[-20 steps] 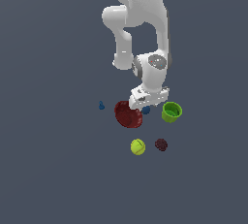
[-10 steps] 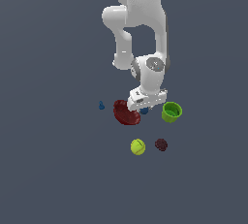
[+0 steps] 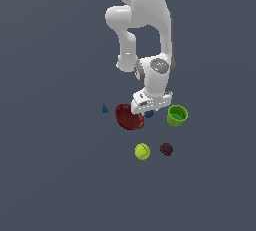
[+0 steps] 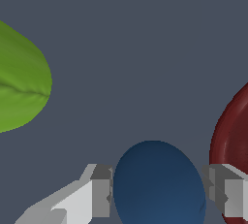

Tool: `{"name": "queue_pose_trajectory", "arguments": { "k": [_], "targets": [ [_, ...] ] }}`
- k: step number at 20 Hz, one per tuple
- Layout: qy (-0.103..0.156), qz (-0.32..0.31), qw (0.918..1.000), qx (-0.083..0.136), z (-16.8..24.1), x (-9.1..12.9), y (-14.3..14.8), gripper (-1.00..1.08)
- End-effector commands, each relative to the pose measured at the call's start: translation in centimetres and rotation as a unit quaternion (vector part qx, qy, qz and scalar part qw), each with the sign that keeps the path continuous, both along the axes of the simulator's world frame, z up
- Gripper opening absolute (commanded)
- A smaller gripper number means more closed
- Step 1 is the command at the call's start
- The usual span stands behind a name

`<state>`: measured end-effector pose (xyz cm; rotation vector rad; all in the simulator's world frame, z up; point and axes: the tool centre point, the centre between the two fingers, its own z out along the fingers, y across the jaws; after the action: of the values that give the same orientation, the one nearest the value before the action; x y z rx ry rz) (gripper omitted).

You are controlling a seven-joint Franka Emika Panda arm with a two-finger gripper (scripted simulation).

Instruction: Pick up a designated object from a clutter of objects.

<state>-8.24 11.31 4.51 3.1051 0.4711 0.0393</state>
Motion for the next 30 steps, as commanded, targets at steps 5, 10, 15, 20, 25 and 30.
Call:
{"name": "queue_pose_trajectory", "arguments": {
  "k": [5, 10, 15, 20, 25, 30],
  "targets": [
    [0.001, 0.0, 1.0, 0.0, 1.9, 0.7, -1.7, -1.0],
    [0.002, 0.001, 1.0, 0.0, 4.7, 1.8, -4.2, -1.0],
    [0.003, 0.001, 1.0, 0.001, 8.4, 3.2, -7.4, -1.0],
    [0.005, 0.002, 1.0, 0.002, 12.7, 4.8, -11.0, -1.0],
    [0.006, 0.002, 1.0, 0.002, 16.9, 6.5, -14.7, -1.0],
    [0.008, 0.003, 1.0, 0.001, 21.1, 8.3, -18.5, -1.0]
  ]
}}
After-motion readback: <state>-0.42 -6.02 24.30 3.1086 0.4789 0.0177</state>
